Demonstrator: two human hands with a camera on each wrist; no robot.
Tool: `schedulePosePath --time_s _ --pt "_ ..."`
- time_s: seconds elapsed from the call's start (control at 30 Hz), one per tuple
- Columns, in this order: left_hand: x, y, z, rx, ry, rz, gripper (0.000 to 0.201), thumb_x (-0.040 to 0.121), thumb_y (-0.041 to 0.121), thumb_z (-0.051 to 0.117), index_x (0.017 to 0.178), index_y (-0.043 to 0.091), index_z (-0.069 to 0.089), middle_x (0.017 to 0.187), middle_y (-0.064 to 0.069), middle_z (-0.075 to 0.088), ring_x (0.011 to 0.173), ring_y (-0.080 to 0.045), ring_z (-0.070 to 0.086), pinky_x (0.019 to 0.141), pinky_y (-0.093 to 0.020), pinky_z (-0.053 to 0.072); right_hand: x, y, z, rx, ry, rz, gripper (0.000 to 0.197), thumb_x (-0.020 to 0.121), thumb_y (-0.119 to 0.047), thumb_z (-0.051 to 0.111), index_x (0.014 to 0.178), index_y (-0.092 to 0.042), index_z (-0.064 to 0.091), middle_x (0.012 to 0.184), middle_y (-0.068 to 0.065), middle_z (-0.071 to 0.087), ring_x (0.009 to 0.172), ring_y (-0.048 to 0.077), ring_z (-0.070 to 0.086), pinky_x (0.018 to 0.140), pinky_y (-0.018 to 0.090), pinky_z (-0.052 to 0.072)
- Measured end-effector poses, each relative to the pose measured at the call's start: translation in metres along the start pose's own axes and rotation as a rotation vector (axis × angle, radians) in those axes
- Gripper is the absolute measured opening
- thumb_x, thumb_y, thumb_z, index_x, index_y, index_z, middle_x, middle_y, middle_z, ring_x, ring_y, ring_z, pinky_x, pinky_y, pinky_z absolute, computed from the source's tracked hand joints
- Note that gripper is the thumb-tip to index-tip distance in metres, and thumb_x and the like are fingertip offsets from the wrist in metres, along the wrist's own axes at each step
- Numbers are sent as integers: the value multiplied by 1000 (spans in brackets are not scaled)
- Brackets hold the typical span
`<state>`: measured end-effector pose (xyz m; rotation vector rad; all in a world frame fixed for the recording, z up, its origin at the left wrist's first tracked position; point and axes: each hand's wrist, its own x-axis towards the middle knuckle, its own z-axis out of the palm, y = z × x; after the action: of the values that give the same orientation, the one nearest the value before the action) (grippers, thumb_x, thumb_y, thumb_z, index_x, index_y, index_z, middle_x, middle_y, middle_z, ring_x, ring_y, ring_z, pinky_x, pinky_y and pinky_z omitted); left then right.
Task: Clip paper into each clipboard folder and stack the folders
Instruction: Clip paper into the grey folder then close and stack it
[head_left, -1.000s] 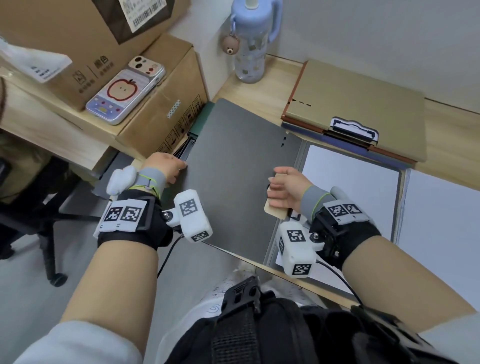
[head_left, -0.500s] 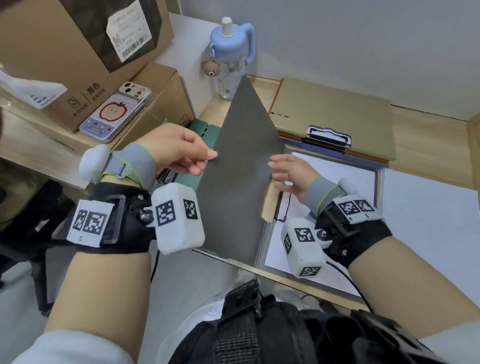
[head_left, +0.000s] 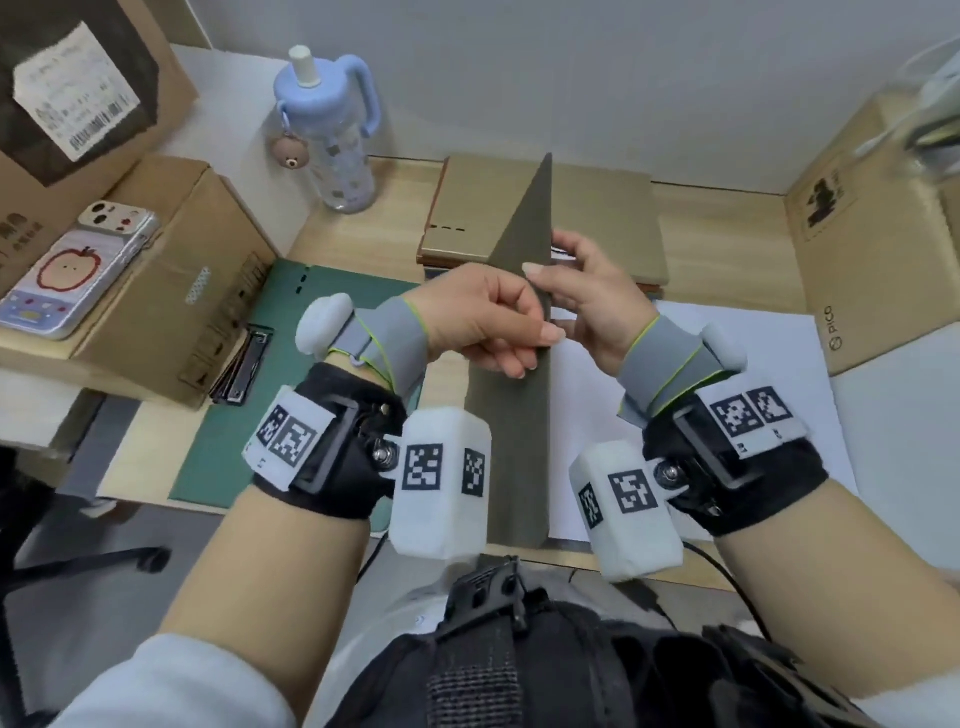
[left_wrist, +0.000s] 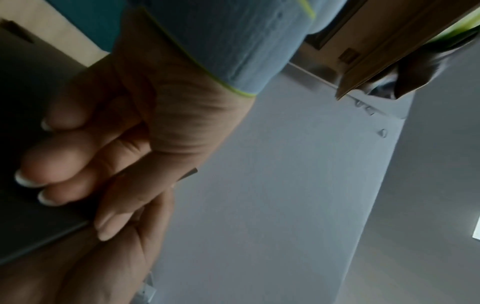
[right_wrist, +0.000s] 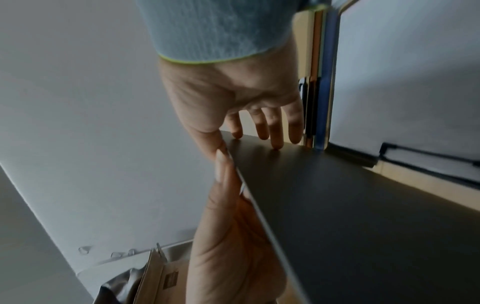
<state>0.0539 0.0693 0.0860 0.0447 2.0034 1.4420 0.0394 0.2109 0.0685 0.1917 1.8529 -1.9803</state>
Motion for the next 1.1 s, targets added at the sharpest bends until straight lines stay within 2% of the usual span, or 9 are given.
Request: schedulePosePath --time_s 0.23,0.33,0.4,0.47,0.53,0.83,0.93,1.03,1.1 --pt "47 -17 20 -95 44 -160 18 91 21 59 75 21 53 63 7 66 51 -1 61 50 -14 42 -12 25 -59 -45 68 41 28 97 -7 44 118 -25 51 93 -12 63 64 -1 59 52 14 50" --pt "63 -34 21 -144 183 -265 19 94 20 54 76 23 49 78 3 49 65 -7 46 59 -20 36 -11 40 -78 -62 120 85 32 97 -3 41 118 -25 51 94 -10 64 65 -1 63 55 14 51" --pt "70 -44 22 -94 305 -320 6 93 22 56 99 21 56 96 -1 53 85 -13 53 70 -27 42 -11 51 -91 -79 163 131 34 96 -1 41 123 -20 51 93 -7 64 65 1 65 50 12 49" --pt "76 -55 23 -15 354 -384 52 92 25 57 140 14 39 134 -5 48 123 -23 49 98 -33 43 -11 62 -101 -91 200 183 35 96 -1 43 127 -15 52 92 -3 64 70 8 62 47 11 47" --pt "80 -63 25 47 368 -421 67 92 26 57 148 10 25 147 -8 40 134 -29 42 111 -37 35 -10 75 -110 -91 238 241 34 95 -1 44 127 -9 54 94 3 63 71 12 60 47 12 48" --pt "87 -81 30 -55 371 -460 61 90 20 59 142 2 33 139 -17 47 123 -34 50 107 -46 39 -3 116 -128 -175 284 377 37 93 -5 47 129 -6 53 120 8 61 100 24 57 90 31 50" --pt "85 -79 26 -108 382 -430 42 93 12 54 133 6 41 128 -10 49 109 -27 50 98 -36 42 -3 122 -125 -175 296 375 38 92 -4 48 129 -8 54 127 12 61 111 30 59 104 40 44" --pt "86 -82 20 -164 388 -396 53 95 4 50 144 8 31 142 -8 41 123 -29 51 89 -30 41 -5 128 -123 -177 315 365 47 91 -6 50 137 -8 45 132 3 55 115 26 56 103 35 43" --pt "85 -86 14 -264 397 -382 48 94 0 49 139 7 34 130 -14 53 94 -17 70 75 -23 54 -5 135 -123 -216 319 368 63 85 -15 56 145 -11 36 143 1 47 126 25 50 110 37 37"
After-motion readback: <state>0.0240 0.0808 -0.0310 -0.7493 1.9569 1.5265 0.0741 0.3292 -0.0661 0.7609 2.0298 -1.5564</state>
